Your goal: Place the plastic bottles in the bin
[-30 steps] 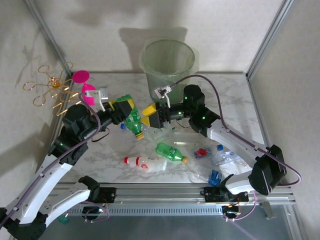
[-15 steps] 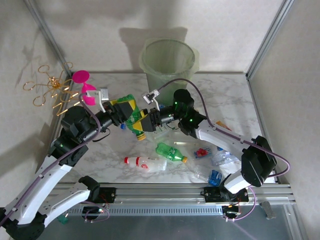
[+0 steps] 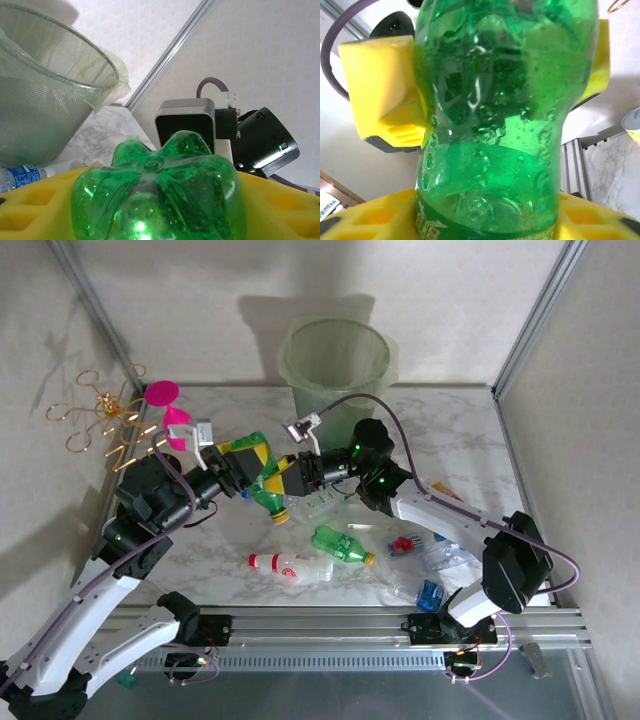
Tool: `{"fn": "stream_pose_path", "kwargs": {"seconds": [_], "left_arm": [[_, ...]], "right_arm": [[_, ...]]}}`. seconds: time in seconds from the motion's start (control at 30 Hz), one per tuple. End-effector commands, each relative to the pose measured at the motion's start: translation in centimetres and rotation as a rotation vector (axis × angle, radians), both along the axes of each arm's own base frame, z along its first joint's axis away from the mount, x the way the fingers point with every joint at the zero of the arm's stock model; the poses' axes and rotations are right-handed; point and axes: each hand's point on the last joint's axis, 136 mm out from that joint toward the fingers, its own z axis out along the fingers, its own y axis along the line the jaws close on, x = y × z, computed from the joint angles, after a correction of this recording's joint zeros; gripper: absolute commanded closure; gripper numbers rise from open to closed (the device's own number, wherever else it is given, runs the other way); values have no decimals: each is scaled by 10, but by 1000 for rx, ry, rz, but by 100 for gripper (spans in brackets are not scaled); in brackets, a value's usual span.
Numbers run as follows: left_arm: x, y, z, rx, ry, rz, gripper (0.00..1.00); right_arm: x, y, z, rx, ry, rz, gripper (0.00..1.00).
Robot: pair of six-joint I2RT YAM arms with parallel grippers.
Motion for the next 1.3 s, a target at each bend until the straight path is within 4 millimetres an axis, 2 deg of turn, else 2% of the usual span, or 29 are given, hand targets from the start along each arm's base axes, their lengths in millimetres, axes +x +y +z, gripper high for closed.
{"fn": "stream_pose_path", "kwargs": {"seconds": [0.0,0.1,0.23,0.27,0.37,0.5,0.6,0.73,0.87,0.97,1.07,1.27], "left_arm": [[-16,-4,14,-22,-62,-60,43],[-17,-4,16,-18,-66,-63,33],[-14,5,23,15,-73,-8,5],[-14,9,26,22,-80,15,1],[-15,26,44,40,-115,103,1],[-19,48,61,33,-147,201,1],[-19,39,58,49,-136,161,1],[-12,28,41,77,-90,128,3],[-8,21,33,98,-56,105,3],[-5,19,28,110,-38,101,3],[-3,20,24,119,-28,114,3],[-5,15,24,107,-41,83,3]], "right_arm": [[7,3,8,18,-8,-32,53],[8,3,7,6,-15,-36,51],[16,3,7,-35,-68,-111,52],[18,3,6,-49,-76,-126,52],[38,-2,3,-102,-106,-231,55],[86,-20,-5,-192,-98,-415,58],[136,-43,-7,-291,-124,-623,58],[191,-76,21,-337,-223,-865,58],[242,-108,50,-381,-338,-1107,57],[277,-131,61,-433,-441,-1294,57],[305,-139,62,-476,-472,-1380,57],[348,-133,54,-545,-514,-1445,57]]}}
